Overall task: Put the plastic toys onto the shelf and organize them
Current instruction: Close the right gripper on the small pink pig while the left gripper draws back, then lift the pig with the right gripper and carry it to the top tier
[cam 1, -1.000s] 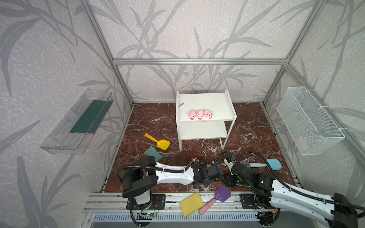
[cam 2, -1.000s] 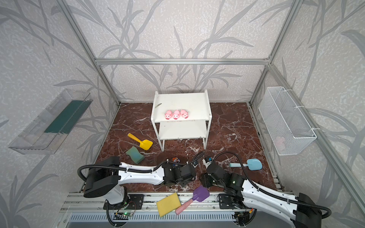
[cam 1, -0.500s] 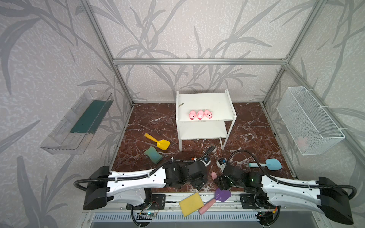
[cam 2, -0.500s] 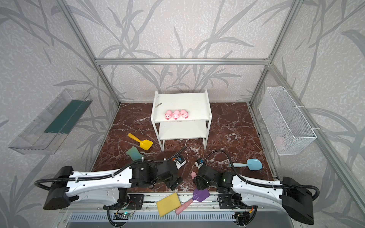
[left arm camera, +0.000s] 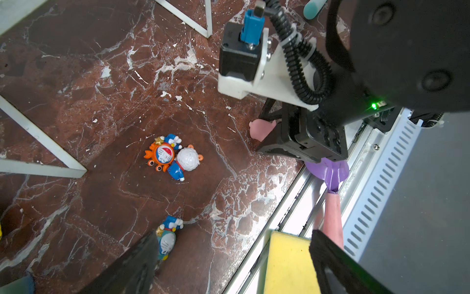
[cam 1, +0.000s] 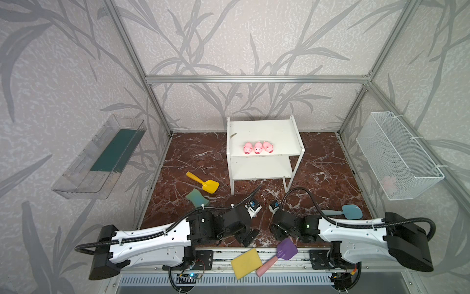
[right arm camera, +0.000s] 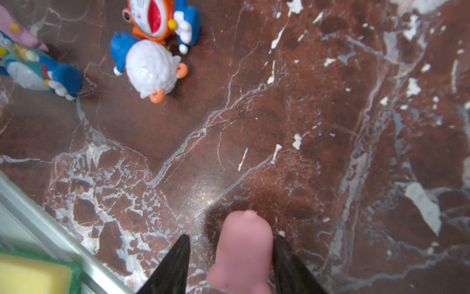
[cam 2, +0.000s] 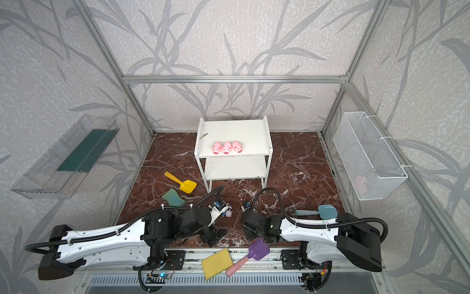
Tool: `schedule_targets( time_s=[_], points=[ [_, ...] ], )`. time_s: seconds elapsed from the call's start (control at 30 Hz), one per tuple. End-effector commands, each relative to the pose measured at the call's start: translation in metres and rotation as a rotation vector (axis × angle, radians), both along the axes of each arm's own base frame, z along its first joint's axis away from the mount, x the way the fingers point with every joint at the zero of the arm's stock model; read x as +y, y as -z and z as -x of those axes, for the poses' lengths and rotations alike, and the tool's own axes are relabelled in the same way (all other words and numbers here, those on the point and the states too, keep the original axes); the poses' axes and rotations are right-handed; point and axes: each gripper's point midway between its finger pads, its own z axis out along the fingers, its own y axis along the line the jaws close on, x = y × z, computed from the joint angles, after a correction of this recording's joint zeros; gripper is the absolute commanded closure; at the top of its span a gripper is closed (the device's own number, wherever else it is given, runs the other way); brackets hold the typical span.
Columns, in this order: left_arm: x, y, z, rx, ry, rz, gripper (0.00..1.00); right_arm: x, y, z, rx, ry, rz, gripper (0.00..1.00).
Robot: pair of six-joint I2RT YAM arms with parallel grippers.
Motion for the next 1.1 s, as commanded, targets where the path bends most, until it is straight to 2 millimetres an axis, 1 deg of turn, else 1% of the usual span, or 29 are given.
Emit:
schedule_targets(
  time_s=[0.0, 0.17, 0.3, 0.37, 0.5, 0.67, 0.83, 0.9, 1.07],
  points=[
    [0.007, 0.003, 0.0, -0.009, 0.006, -0.016, 0.05, -0.005, -0.002, 0.0, -0.019, 0.003, 0.063, 0.48],
    [0.006, 0.003, -0.001, -0.01, 0.004, -0.011, 0.05, -0.012, 0.0, 0.003, -0.025, 0.011, 0.13, 0.46],
    [0.005, 0.003, -0.001, -0.01, 0.002, -0.009, 0.05, -0.02, 0.002, 0.004, -0.029, 0.03, 0.177, 0.47],
    [0.005, 0.004, -0.001, -0.008, 0.005, -0.011, 0.05, -0.022, 0.003, 0.004, -0.028, 0.039, 0.198, 0.49],
    [0.005, 0.005, -0.001, -0.007, 0.003, -0.014, 0.05, -0.016, 0.002, 0.004, -0.036, 0.031, 0.194, 0.54],
    [0.007, 0.003, -0.002, -0.01, -0.003, -0.011, 0.05, -0.007, -0.009, 0.003, -0.061, 0.009, 0.181, 0.64],
    [0.008, -0.001, -0.001, -0.015, -0.002, -0.001, 0.05, -0.004, -0.031, 0.003, -0.082, -0.013, 0.151, 0.7],
    [0.008, -0.003, -0.001, -0.019, 0.005, 0.004, 0.05, -0.004, -0.045, 0.004, -0.09, -0.022, 0.135, 0.72],
    [0.01, -0.021, -0.005, -0.074, 0.016, 0.027, 0.05, -0.007, -0.093, 0.006, -0.119, -0.069, 0.086, 0.73]
  ],
)
